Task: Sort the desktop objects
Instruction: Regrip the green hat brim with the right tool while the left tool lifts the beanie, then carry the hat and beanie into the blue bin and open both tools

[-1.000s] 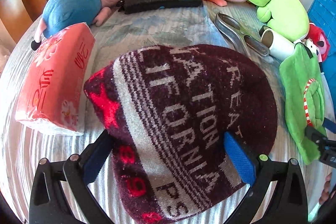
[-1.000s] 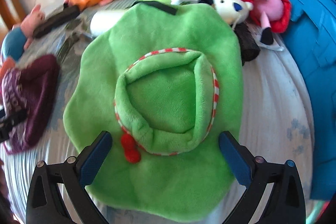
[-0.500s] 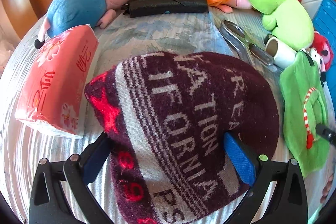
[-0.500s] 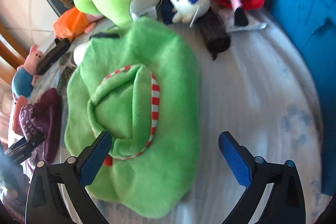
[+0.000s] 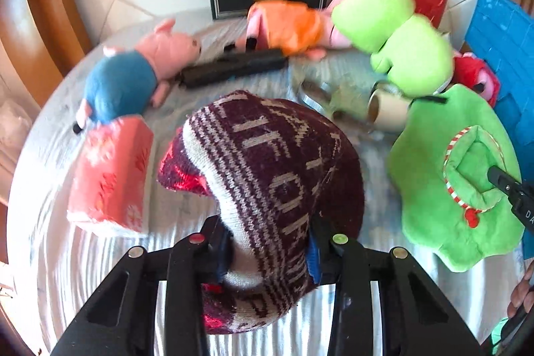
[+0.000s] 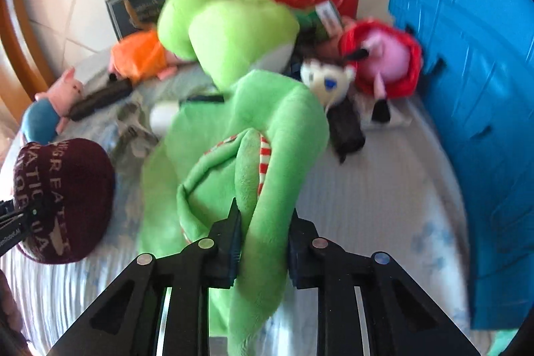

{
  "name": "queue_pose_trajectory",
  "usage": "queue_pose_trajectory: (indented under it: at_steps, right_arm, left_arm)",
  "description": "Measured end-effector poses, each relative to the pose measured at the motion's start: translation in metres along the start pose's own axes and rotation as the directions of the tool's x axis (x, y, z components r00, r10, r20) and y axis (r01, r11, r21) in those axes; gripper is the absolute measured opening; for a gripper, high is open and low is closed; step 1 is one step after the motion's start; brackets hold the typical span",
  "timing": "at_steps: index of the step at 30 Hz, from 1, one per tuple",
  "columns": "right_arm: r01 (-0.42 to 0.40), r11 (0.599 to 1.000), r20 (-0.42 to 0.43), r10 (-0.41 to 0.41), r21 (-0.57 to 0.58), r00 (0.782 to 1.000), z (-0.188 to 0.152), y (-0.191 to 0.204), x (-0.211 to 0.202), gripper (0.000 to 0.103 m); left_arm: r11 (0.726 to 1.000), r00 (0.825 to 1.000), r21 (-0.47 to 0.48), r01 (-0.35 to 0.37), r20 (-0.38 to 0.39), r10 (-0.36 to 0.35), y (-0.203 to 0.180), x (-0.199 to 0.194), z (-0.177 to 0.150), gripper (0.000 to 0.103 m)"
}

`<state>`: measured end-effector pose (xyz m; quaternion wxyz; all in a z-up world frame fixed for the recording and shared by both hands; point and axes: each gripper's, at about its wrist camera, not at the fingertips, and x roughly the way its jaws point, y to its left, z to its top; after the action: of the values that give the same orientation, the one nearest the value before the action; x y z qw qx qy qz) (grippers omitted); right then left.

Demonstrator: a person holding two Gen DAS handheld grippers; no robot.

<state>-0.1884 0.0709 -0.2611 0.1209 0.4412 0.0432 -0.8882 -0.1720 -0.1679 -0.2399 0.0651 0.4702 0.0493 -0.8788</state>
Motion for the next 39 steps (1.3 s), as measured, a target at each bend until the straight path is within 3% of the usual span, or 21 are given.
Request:
queue_pose_trajectory:
  at_steps: [5, 10, 22, 28, 32, 35, 39]
  right_arm:
    - [-0.038, 0.999, 0.103, 0.038, 0.002, 0.994, 0.026, 0.007, -0.04, 0.02]
    - [-0.042, 0.999, 0.2, 0.043, -0.014, 0.979, 0.049, 0.009, -0.087, 0.02]
    - [0.017, 1.0, 0.412, -0.01, -0.014, 0.911, 0.073, -0.014, -0.193, 0.02]
    - [0.08, 0.995, 0.52, -0.097, 0.054, 0.848, 0.071, -0.06, -0.261, 0.02]
    - [0.156, 0.98, 0.579, -0.198, 0.122, 0.791, 0.073, -0.103, -0.308, 0.02]
    - [0.227, 0.958, 0.596, -0.287, 0.176, 0.75, 0.072, -0.14, -0.336, 0.02]
    - [0.367, 0.898, 0.586, -0.436, 0.242, 0.682, 0.065, -0.19, -0.361, 0.02]
  left_arm:
    - [1.0, 0.994, 0.028, 0.012, 0.104, -0.014, -0.015, -0.045, 0.027, 0.035]
    - [1.0, 0.988, 0.022, 0.012, 0.156, -0.015, -0.03, -0.079, 0.047, 0.035]
    - [0.993, 0.948, 0.101, 0.061, 0.306, -0.089, -0.098, -0.151, 0.074, 0.035]
    - [0.976, 0.912, 0.186, 0.114, 0.37, -0.177, -0.163, -0.186, 0.092, 0.035]
    - [0.952, 0.879, 0.258, 0.163, 0.401, -0.259, -0.221, -0.212, 0.105, 0.035]
    - [0.929, 0.858, 0.304, 0.211, 0.398, -0.325, -0.268, -0.23, 0.113, 0.035]
    - [0.89, 0.845, 0.377, 0.256, 0.361, -0.395, -0.335, -0.244, 0.119, 0.035]
